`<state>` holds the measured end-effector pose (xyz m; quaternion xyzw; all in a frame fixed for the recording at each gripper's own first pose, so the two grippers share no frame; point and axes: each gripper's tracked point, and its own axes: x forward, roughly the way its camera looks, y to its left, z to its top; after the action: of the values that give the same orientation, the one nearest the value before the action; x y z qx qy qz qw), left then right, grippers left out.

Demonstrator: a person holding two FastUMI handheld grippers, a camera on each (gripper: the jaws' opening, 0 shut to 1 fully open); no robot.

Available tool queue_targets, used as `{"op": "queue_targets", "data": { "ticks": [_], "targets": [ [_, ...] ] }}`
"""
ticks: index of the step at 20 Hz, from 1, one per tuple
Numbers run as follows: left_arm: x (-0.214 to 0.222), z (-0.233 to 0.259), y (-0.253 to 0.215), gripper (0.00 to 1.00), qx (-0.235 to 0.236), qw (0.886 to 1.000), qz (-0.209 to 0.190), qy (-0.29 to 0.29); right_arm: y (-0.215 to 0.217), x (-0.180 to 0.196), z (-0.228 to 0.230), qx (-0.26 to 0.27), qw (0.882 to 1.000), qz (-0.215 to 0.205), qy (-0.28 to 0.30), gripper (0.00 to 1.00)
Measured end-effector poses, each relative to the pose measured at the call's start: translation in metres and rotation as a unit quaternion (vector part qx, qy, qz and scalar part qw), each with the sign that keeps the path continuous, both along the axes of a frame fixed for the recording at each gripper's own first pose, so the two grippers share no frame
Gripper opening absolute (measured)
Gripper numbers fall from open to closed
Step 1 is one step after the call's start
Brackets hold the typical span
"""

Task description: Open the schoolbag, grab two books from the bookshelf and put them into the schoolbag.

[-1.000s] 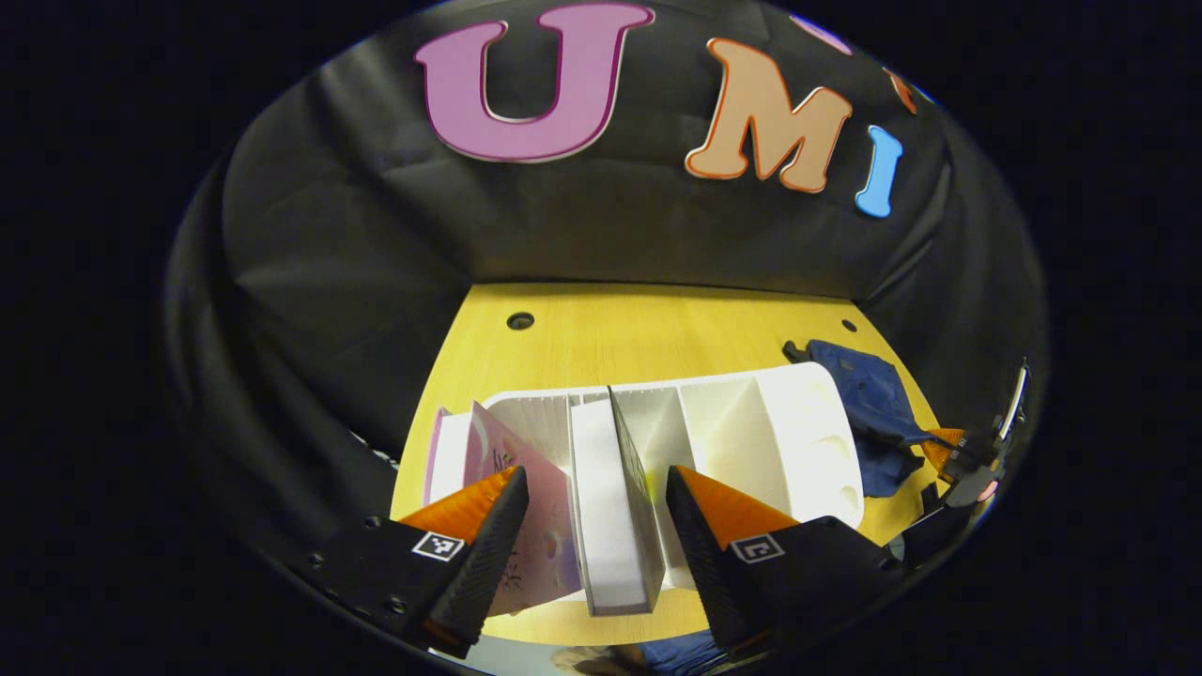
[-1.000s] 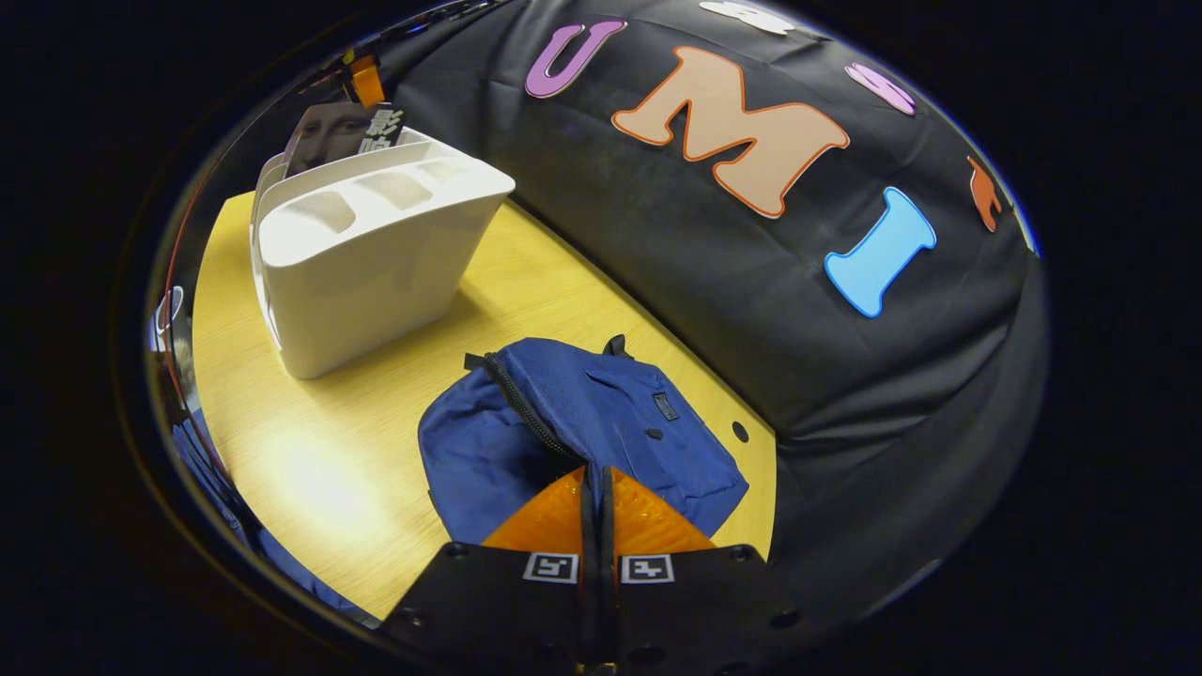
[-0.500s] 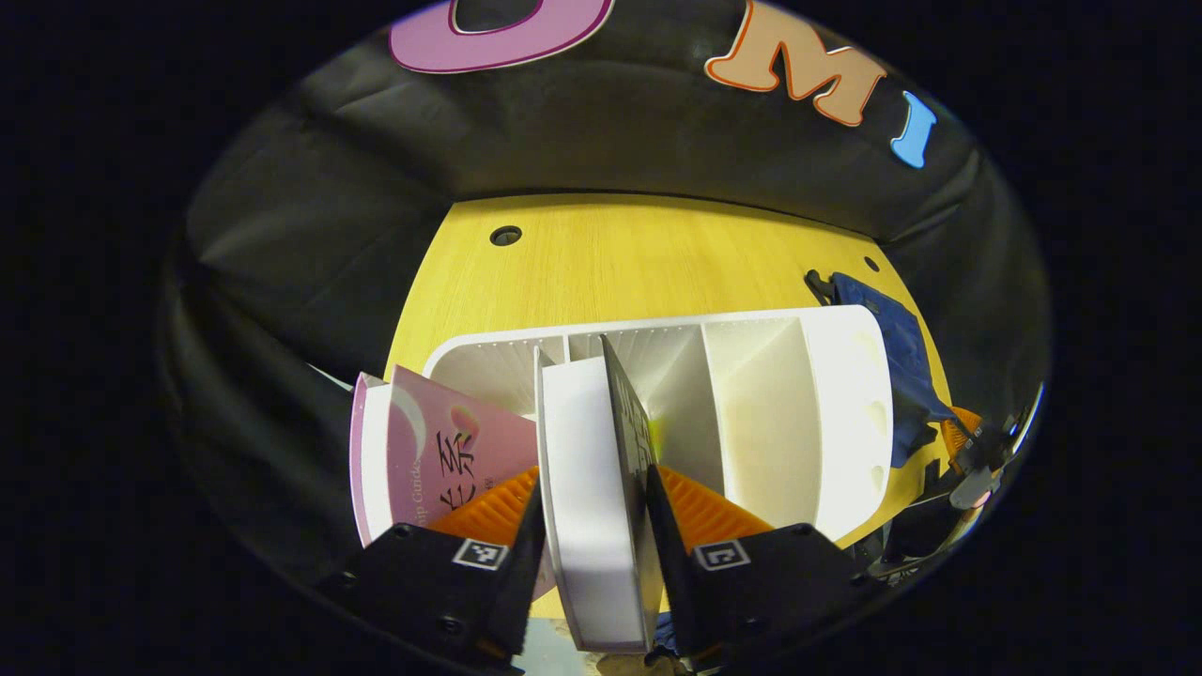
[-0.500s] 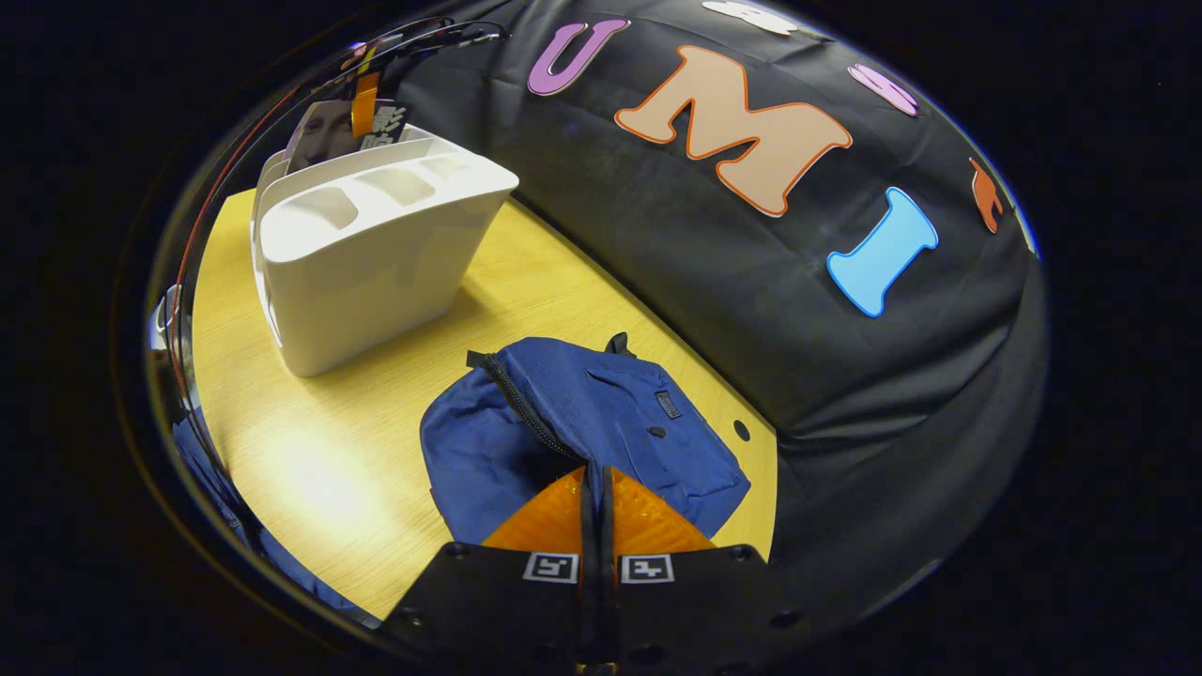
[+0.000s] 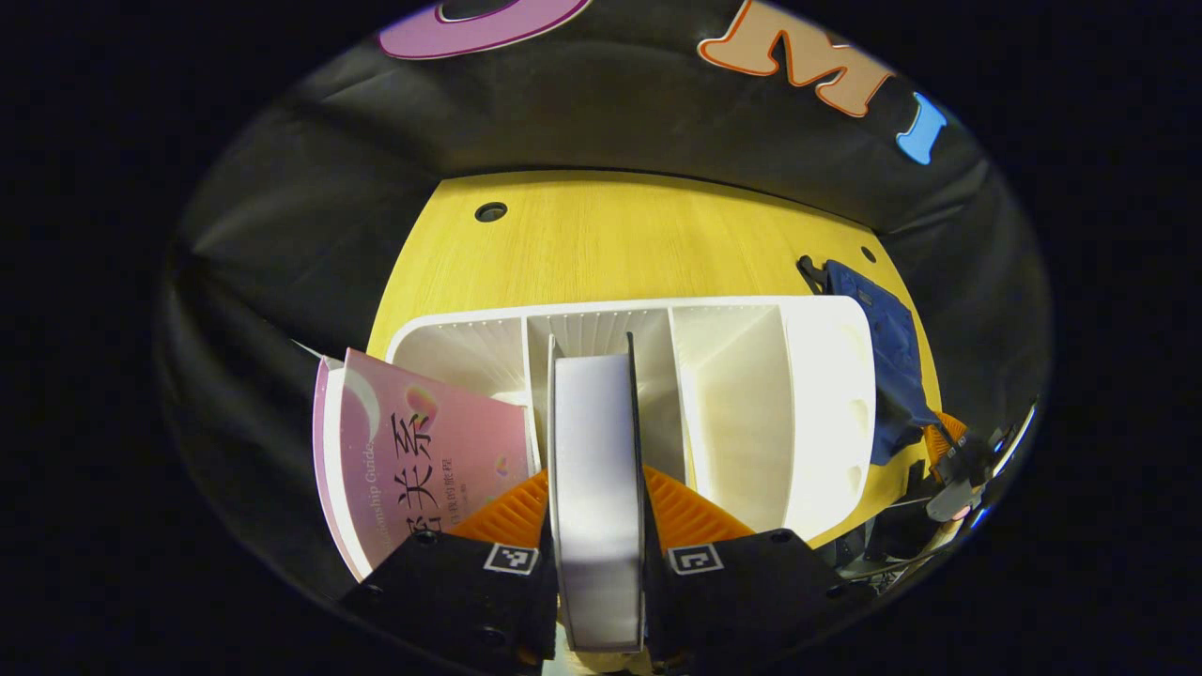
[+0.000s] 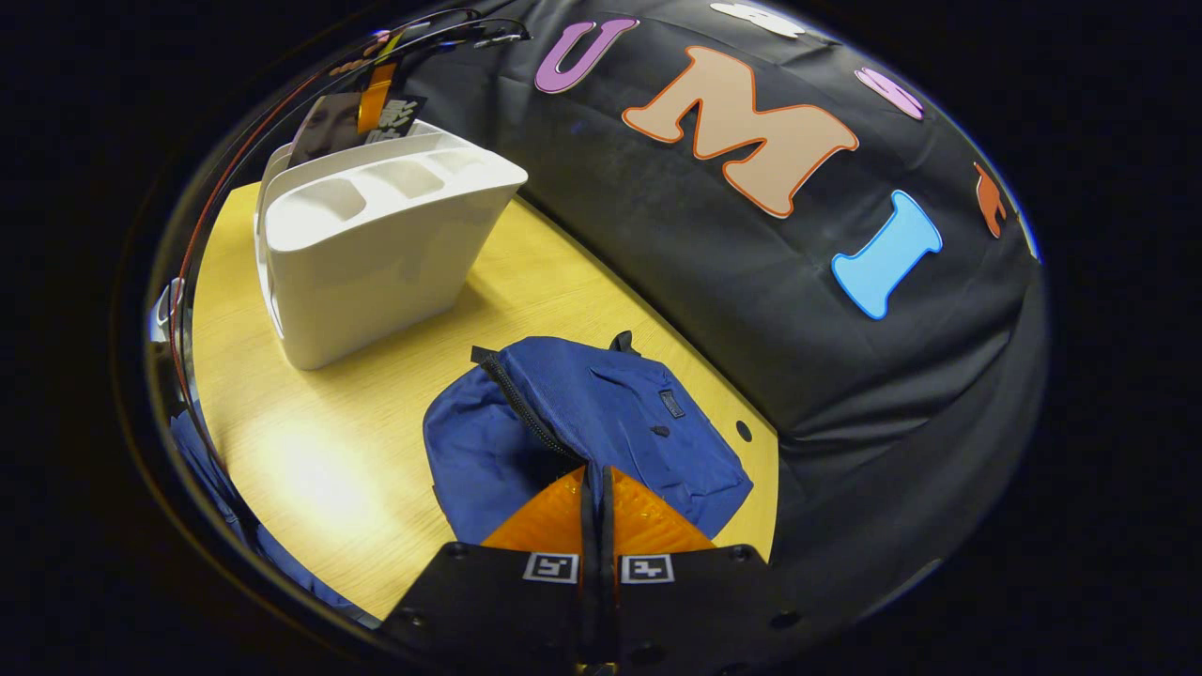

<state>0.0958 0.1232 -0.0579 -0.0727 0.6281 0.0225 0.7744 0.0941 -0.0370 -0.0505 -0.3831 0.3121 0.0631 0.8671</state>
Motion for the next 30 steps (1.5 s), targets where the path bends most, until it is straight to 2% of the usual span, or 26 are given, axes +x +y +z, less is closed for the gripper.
{"op": "queue_targets", "data": {
  "ticks": [1,5,7,10,12,13,14,15,17,25,27,29,30],
  "targets": [
    [-0.001,0.001,0.000,0.36,-0.001,1.000,0.000,-0.004,0.000,0.000,0.000,0.000,1.000,0.000,0.000,0.03],
    [-0.006,0.006,0.003,0.34,0.020,1.000,-0.017,-0.017,0.000,0.002,-0.001,0.001,1.000,0.001,-0.001,0.05],
    [-0.007,0.014,0.002,0.33,0.027,0.999,-0.029,-0.028,0.001,0.001,-0.003,0.001,1.000,0.002,-0.001,0.02],
    [-0.003,0.036,-0.004,0.32,0.034,0.997,-0.039,-0.057,0.002,0.001,-0.003,0.001,1.000,0.003,-0.001,0.04],
    [-0.004,0.050,-0.010,0.32,0.035,0.997,-0.041,-0.062,0.001,0.002,-0.003,0.001,1.000,0.004,-0.001,0.02],
    [-0.004,0.056,-0.011,0.31,0.040,0.996,-0.048,-0.062,0.002,0.000,-0.002,0.002,1.000,0.004,-0.002,0.04],
    [-0.001,0.064,-0.009,0.34,0.050,0.995,-0.046,-0.071,0.002,0.000,-0.002,0.002,1.000,0.005,-0.004,0.03],
    [-0.001,0.069,-0.008,0.31,0.058,0.994,-0.052,-0.070,0.001,0.000,-0.002,0.003,1.000,0.005,-0.004,0.03],
    [0.000,0.086,-0.010,0.32,0.069,0.993,-0.055,-0.081,0.002,0.000,-0.002,0.005,1.000,0.006,-0.004,0.02],
    [0.010,0.178,-0.015,0.32,0.120,0.975,-0.056,-0.178,-0.001,0.006,0.008,0.020,1.000,0.002,-0.014,0.03],
    [0.016,0.202,-0.030,0.31,0.103,0.968,-0.050,-0.223,-0.003,0.009,0.012,0.028,0.999,0.003,-0.018,0.04],
    [0.023,0.226,-0.051,0.31,0.063,0.958,-0.042,-0.276,-0.005,0.012,0.016,0.036,0.999,0.002,-0.023,0.03],
    [0.030,0.239,-0.075,0.31,0.016,0.945,-0.035,-0.324,-0.007,0.015,0.022,0.042,0.999,0.001,-0.030,0.03]
  ]
}}
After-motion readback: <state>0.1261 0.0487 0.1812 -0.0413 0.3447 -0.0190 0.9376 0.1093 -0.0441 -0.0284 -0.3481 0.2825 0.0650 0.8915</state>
